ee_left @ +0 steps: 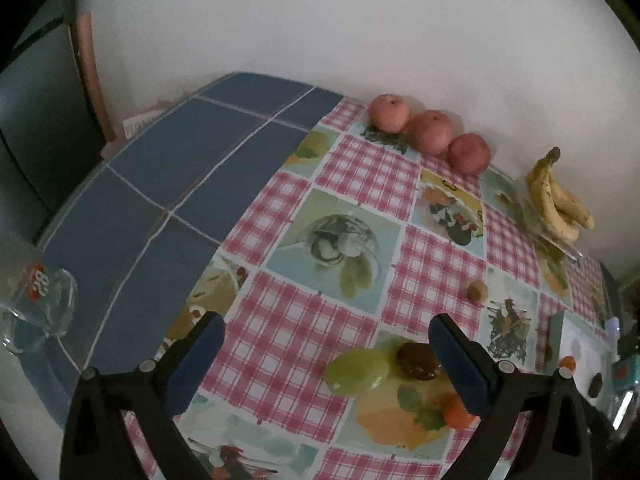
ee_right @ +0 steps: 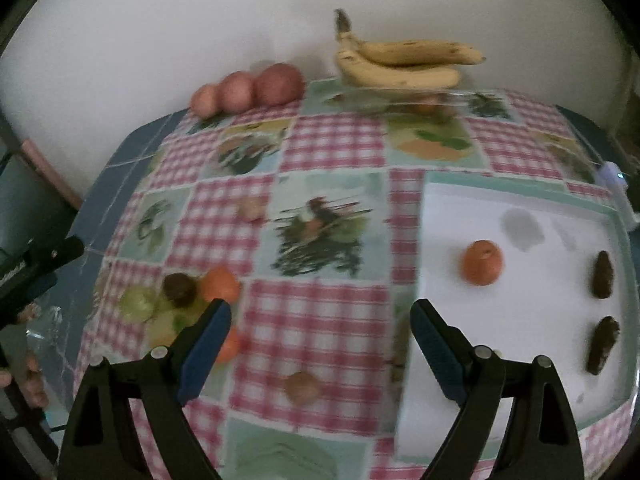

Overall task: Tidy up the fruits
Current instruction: 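Move both open tools back over the fruit cluster toward the green grapes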

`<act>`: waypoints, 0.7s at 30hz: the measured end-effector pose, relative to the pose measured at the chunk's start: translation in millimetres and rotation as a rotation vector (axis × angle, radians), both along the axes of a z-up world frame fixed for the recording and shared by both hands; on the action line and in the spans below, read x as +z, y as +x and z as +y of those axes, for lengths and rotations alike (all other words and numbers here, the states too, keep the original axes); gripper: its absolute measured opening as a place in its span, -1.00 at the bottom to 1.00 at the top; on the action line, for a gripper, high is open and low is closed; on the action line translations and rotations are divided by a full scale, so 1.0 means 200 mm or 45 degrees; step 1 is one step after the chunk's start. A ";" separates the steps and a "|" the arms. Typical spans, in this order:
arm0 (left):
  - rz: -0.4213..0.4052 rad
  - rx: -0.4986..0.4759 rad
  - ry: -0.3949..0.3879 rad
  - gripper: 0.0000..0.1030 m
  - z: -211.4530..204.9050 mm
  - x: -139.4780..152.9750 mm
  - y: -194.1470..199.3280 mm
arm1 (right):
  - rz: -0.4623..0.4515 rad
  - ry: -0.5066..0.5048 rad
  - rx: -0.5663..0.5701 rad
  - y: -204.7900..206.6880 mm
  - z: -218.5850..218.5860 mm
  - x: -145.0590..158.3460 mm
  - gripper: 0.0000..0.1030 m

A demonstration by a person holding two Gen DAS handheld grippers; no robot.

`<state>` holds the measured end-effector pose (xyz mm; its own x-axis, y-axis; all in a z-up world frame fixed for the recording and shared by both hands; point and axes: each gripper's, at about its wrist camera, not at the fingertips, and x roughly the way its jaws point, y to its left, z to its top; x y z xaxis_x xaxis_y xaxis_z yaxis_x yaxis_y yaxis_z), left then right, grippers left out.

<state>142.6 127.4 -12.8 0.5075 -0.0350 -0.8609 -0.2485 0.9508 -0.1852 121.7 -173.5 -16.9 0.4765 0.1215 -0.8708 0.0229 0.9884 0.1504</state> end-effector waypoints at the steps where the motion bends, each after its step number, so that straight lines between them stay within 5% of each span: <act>1: 0.015 -0.001 -0.004 1.00 0.00 -0.02 0.00 | 0.012 0.002 0.006 0.00 0.02 -0.01 0.77; 11: 0.224 -0.095 -0.042 0.97 -0.12 -0.31 0.05 | 0.134 -0.027 0.041 -0.03 0.09 -0.11 0.77; 21: 0.300 -0.187 -0.017 0.66 -0.23 -0.43 0.09 | 0.284 -0.087 0.059 -0.03 0.10 -0.29 0.77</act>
